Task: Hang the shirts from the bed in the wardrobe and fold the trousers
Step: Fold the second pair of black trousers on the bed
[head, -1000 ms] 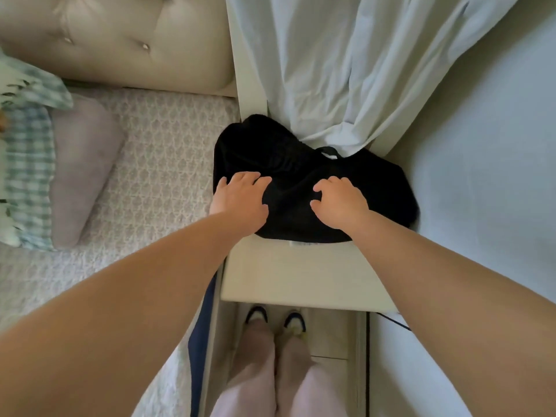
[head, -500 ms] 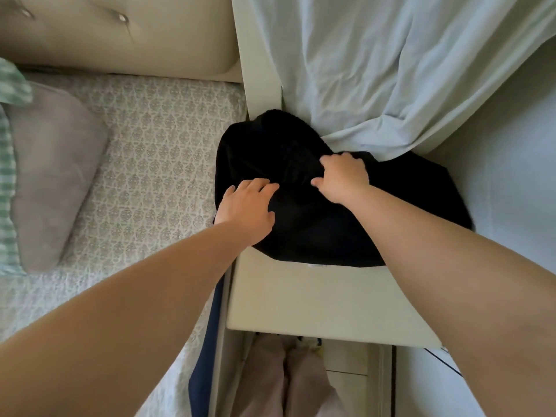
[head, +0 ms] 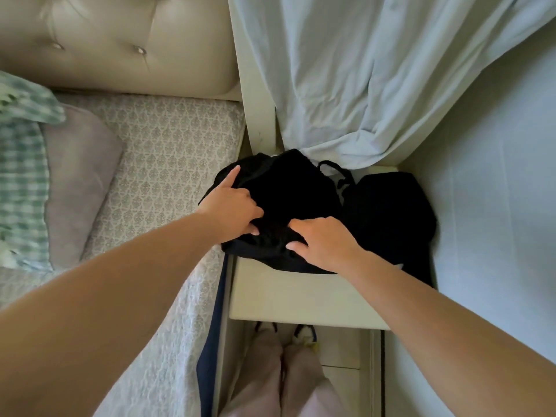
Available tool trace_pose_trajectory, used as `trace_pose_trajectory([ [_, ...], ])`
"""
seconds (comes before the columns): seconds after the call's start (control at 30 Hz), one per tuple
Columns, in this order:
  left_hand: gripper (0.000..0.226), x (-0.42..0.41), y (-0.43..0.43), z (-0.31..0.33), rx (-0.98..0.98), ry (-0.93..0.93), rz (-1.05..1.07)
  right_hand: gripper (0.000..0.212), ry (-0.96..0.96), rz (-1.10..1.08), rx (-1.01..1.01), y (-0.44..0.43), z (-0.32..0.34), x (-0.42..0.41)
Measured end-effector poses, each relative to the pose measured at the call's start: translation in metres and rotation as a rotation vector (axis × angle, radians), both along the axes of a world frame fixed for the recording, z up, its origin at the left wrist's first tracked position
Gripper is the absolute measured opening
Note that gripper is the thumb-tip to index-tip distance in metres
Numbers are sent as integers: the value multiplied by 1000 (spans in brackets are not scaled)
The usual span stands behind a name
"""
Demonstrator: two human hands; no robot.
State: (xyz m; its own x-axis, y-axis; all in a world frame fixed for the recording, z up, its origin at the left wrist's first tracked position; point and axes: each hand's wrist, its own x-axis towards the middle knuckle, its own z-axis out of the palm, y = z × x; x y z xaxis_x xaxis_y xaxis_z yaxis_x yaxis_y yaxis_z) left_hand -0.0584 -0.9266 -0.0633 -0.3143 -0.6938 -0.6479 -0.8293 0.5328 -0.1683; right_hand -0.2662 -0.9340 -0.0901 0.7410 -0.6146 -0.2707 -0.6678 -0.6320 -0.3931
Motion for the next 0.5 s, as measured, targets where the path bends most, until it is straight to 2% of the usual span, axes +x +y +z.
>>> trace_pose_trajectory([
  [0.17, 53, 5, 27, 46, -34, -19, -92, 25, 276, 40, 213, 3, 28, -37],
  [0.33, 48, 10, 69, 90, -144, 45, -110, 41, 563, 242, 42, -1, 55, -72],
  [0.43, 44, 24, 94, 117, -176, 88, -37, 59, 628, 271, 33, 2, 74, -86],
  [0.5, 41, 38, 111, 136, -205, 92, -3, 62, 643, 285, 13, 10, 87, -93],
])
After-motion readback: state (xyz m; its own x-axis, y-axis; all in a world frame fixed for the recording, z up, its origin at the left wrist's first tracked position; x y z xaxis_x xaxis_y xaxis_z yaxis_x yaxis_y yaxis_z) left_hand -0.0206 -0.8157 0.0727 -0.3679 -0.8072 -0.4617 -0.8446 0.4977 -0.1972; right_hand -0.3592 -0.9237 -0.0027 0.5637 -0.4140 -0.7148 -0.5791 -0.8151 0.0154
